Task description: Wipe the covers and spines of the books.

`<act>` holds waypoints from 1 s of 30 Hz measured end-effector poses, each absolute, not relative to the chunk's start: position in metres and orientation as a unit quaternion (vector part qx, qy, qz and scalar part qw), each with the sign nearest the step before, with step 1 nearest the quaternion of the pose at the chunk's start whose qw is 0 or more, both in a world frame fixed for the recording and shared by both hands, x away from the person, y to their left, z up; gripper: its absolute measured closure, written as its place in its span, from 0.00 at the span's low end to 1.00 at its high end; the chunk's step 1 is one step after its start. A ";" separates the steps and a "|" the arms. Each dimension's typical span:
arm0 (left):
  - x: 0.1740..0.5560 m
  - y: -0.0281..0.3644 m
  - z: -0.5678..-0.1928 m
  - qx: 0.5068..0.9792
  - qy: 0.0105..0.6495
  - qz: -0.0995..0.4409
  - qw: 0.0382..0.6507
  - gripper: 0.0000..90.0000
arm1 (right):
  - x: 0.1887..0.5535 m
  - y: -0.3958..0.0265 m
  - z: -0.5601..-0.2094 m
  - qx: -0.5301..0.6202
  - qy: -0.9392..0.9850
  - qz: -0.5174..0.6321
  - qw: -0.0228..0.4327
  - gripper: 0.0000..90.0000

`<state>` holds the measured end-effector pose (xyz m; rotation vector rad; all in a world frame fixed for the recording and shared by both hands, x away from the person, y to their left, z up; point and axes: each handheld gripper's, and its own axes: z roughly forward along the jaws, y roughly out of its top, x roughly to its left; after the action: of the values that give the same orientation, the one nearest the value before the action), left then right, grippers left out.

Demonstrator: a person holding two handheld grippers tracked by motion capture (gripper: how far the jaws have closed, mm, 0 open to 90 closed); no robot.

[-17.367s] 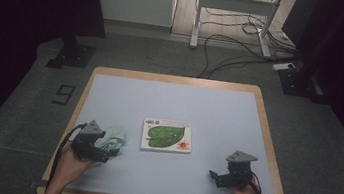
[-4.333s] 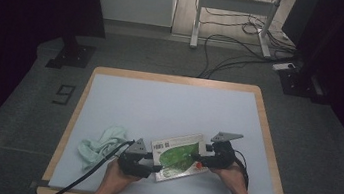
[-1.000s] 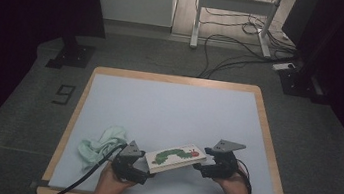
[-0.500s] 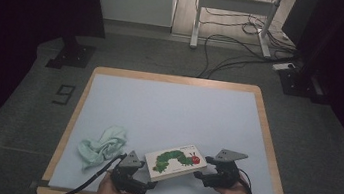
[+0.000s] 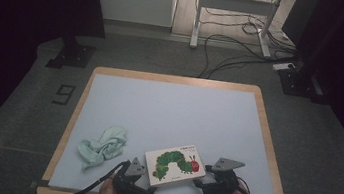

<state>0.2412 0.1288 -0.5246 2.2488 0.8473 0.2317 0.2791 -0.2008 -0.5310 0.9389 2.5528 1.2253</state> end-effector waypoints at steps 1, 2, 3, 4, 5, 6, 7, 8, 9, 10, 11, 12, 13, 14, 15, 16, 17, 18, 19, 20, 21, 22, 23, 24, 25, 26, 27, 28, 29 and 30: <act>0.240 0.130 -0.525 0.871 0.323 0.102 0.354 0.18 | 0.278 -0.201 -0.532 0.310 0.853 0.411 0.086 0.27; 0.240 0.130 -0.525 0.872 0.323 0.112 0.350 0.22 | 0.277 -0.201 -0.532 0.310 0.850 0.417 0.085 0.28; 0.240 0.130 -0.525 0.873 0.322 0.115 0.348 0.24 | 0.277 -0.202 -0.532 0.314 0.847 0.421 0.080 0.28; 0.240 0.131 -0.525 0.871 0.325 0.114 0.351 0.24 | 0.278 -0.203 -0.532 0.315 0.845 0.425 0.080 0.28; 0.241 0.132 -0.525 0.869 0.330 0.111 0.351 0.24 | 0.278 -0.203 -0.532 0.317 0.844 0.425 0.084 0.29; 0.242 0.133 -0.524 0.869 0.330 0.110 0.352 0.23 | 0.278 -0.203 -0.532 0.318 0.844 0.423 0.085 0.29; 0.243 0.135 -0.524 0.869 0.330 0.107 0.353 0.22 | 0.278 -0.202 -0.532 0.318 0.845 0.422 0.086 0.31; 0.243 0.135 -0.524 0.868 0.330 0.106 0.355 0.22 | 0.278 -0.201 -0.533 0.317 0.845 0.420 0.088 0.32; 0.242 0.136 -0.524 0.869 0.327 0.108 0.355 0.23 | 0.277 -0.199 -0.533 0.314 0.848 0.417 0.094 0.34; 0.242 0.136 -0.524 0.871 0.323 0.109 0.355 0.25 | 0.277 -0.197 -0.533 0.312 0.849 0.414 0.100 0.34; 0.241 0.136 -0.524 0.871 0.322 0.108 0.355 0.26 | 0.276 -0.195 -0.533 0.308 0.851 0.412 0.102 0.35; 0.242 0.136 -0.524 0.871 0.321 0.109 0.355 0.27 | 0.276 -0.194 -0.533 0.306 0.852 0.412 0.102 0.36; 0.242 0.136 -0.524 0.872 0.319 0.109 0.356 0.29 | 0.276 -0.193 -0.532 0.304 0.853 0.412 0.103 0.38; 0.243 0.137 -0.524 0.871 0.318 0.108 0.358 0.33 | 0.276 -0.193 -0.532 0.304 0.852 0.413 0.103 0.39; 0.244 0.138 -0.524 0.872 0.317 0.106 0.358 0.35 | 0.275 -0.192 -0.533 0.306 0.851 0.413 0.103 0.40; 0.246 0.139 -0.524 0.871 0.317 0.107 0.359 0.38 | 0.275 -0.191 -0.532 0.309 0.850 0.412 0.106 0.41; 0.247 0.139 -0.523 0.872 0.315 0.107 0.359 0.40 | 0.276 -0.190 -0.532 0.311 0.850 0.411 0.106 0.42; 0.250 0.140 -0.523 0.873 0.315 0.105 0.359 0.41 | 0.276 -0.190 -0.532 0.313 0.849 0.411 0.109 0.42; 0.253 0.141 -0.523 0.872 0.315 0.104 0.359 0.42 | 0.277 -0.189 -0.532 0.313 0.849 0.411 0.109 0.43; 0.256 0.141 -0.523 0.872 0.315 0.106 0.359 0.43 | 0.278 -0.188 -0.532 0.314 0.848 0.412 0.110 0.44; 0.259 0.142 -0.523 0.872 0.315 0.105 0.360 0.44 | 0.280 -0.187 -0.532 0.315 0.848 0.411 0.110 0.44; 0.263 0.143 -0.523 0.872 0.316 0.103 0.360 0.45 | 0.280 -0.186 -0.532 0.317 0.848 0.411 0.112 0.45; 0.266 0.144 -0.523 0.871 0.317 0.105 0.360 0.46 | 0.282 -0.185 -0.532 0.316 0.848 0.410 0.114 0.45; 0.270 0.145 -0.523 0.871 0.318 0.106 0.360 0.47 | 0.283 -0.184 -0.532 0.318 0.847 0.409 0.116 0.46; 0.273 0.145 -0.523 0.870 0.320 0.106 0.360 0.47 | 0.284 -0.183 -0.533 0.317 0.848 0.409 0.119 0.46; 0.276 0.146 -0.523 0.870 0.321 0.106 0.360 0.47 | 0.285 -0.182 -0.533 0.319 0.847 0.408 0.121 0.47; 0.279 0.146 -0.523 0.870 0.322 0.107 0.359 0.47 | 0.287 -0.181 -0.533 0.320 0.846 0.408 0.121 0.47; 0.282 0.146 -0.522 0.870 0.322 0.109 0.358 0.47 | 0.288 -0.181 -0.533 0.322 0.845 0.408 0.121 0.47; 0.286 0.147 -0.522 0.869 0.322 0.109 0.358 0.47 | 0.290 -0.180 -0.533 0.324 0.845 0.408 0.123 0.47; 0.289 0.147 -0.523 0.869 0.323 0.109 0.359 0.47 | 0.291 -0.179 -0.533 0.326 0.844 0.408 0.125 0.47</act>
<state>0.2895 0.1470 -0.5225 2.2411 0.8334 0.2822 0.2915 -0.1794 -0.5326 0.9487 2.4584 1.1885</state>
